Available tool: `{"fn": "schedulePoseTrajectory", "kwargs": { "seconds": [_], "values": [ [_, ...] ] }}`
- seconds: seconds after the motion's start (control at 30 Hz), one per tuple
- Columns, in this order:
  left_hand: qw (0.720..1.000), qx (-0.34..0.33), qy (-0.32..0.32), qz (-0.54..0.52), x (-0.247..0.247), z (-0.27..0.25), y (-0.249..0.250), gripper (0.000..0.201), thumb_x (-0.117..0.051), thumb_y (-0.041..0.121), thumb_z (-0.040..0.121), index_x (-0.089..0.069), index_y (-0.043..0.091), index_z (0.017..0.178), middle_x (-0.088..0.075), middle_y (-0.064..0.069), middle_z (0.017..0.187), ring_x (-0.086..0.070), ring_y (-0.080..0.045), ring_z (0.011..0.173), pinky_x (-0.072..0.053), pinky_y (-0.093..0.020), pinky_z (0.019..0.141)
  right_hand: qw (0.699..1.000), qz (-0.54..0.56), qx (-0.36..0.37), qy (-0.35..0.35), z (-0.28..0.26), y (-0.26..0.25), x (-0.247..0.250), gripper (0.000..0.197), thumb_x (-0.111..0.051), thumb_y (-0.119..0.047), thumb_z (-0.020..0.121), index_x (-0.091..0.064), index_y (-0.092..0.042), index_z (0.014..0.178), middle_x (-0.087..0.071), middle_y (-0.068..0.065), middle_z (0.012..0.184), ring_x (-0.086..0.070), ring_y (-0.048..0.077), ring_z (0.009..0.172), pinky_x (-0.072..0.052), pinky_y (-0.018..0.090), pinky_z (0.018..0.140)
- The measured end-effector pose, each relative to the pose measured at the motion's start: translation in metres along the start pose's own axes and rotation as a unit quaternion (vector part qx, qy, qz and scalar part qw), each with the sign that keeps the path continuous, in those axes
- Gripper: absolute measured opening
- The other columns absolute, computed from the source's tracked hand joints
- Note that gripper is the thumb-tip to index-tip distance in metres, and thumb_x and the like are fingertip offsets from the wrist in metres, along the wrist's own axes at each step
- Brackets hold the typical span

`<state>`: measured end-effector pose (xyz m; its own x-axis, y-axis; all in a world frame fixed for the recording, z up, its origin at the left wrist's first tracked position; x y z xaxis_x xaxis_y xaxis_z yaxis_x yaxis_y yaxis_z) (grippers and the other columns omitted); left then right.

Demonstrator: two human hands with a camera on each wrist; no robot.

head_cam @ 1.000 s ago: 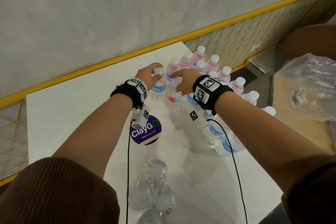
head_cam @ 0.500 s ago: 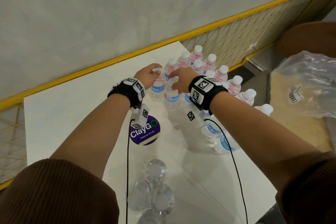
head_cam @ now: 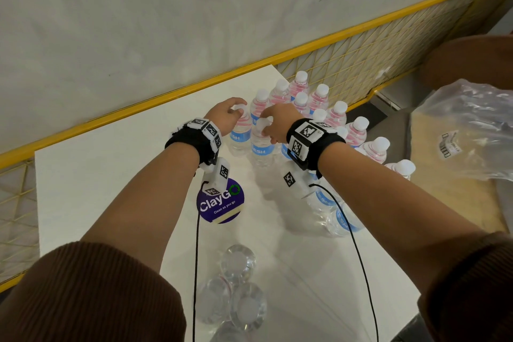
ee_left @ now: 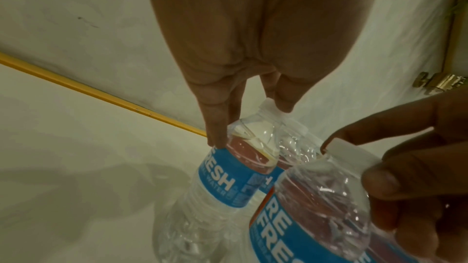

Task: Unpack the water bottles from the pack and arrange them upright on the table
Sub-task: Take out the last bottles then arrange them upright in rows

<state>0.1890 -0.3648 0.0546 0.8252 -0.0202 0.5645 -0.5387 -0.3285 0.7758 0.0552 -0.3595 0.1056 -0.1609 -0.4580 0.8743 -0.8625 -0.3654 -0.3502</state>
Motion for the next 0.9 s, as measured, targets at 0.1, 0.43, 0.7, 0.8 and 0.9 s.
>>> {"fn": "schedulePoseTrajectory", "kwargs": {
  "seconds": [0.1, 0.43, 0.7, 0.8, 0.9],
  "values": [
    [1.000, 0.006, 0.018, 0.014, 0.001, -0.002, 0.004, 0.032, -0.044, 0.025, 0.098, -0.052, 0.026, 0.128, -0.062, -0.016, 0.119, -0.059, -0.034, 0.109, -0.049, -0.042, 0.097, 1.000, 0.008, -0.005, 0.020, -0.001, 0.002, 0.001, 0.032, -0.058, -0.018, 0.090, -0.061, 0.001, 0.115, -0.067, 0.018, 0.109, -0.065, 0.032, 0.100, -0.051, 0.035, 0.087],
    [0.972, 0.146, 0.001, -0.184, -0.009, -0.008, -0.021, 0.050, -0.049, 0.040, 0.095, -0.043, 0.019, 0.140, -0.043, -0.011, 0.146, -0.048, -0.032, 0.129, -0.049, -0.048, 0.099, 0.997, 0.059, -0.011, 0.045, -0.002, 0.009, 0.002, 0.040, -0.062, -0.021, 0.088, -0.059, -0.005, 0.124, -0.059, 0.015, 0.126, -0.063, 0.032, 0.103, -0.052, 0.038, 0.091],
    [0.973, 0.124, 0.008, -0.196, -0.015, -0.004, -0.017, 0.048, -0.046, 0.039, 0.097, -0.043, 0.018, 0.140, -0.041, -0.010, 0.147, -0.045, -0.032, 0.132, -0.046, -0.049, 0.102, 0.995, 0.076, -0.025, 0.063, -0.001, 0.009, 0.001, 0.037, -0.064, -0.024, 0.087, -0.064, -0.001, 0.115, -0.063, 0.018, 0.120, -0.066, 0.033, 0.093, -0.055, 0.042, 0.086],
    [0.974, 0.121, 0.011, -0.194, -0.015, -0.004, -0.015, 0.048, -0.044, 0.038, 0.098, -0.041, 0.019, 0.141, -0.039, -0.010, 0.148, -0.043, -0.032, 0.133, -0.045, -0.049, 0.103, 0.993, 0.094, -0.032, 0.069, -0.002, 0.011, 0.002, 0.038, -0.066, -0.024, 0.085, -0.065, 0.000, 0.115, -0.064, 0.017, 0.119, -0.066, 0.033, 0.092, -0.055, 0.042, 0.084],
    [0.976, 0.109, 0.020, -0.187, -0.014, -0.005, -0.014, 0.047, -0.041, 0.036, 0.099, -0.037, 0.023, 0.144, -0.036, -0.007, 0.150, -0.041, -0.031, 0.135, -0.045, -0.046, 0.103, 0.993, 0.092, -0.037, 0.071, -0.001, 0.011, 0.001, 0.038, -0.066, -0.024, 0.086, -0.064, 0.000, 0.116, -0.063, 0.018, 0.120, -0.066, 0.033, 0.094, -0.055, 0.041, 0.084]
  ]
}}
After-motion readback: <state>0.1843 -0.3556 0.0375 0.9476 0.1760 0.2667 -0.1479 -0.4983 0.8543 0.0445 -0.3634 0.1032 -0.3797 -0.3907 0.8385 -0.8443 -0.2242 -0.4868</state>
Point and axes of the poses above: each hand's wrist, its own z-axis towards the middle knuckle, its own x-axis out of the back of the hand, y = z × x, the point moved 10 cm from there along z, towards the middle knuckle
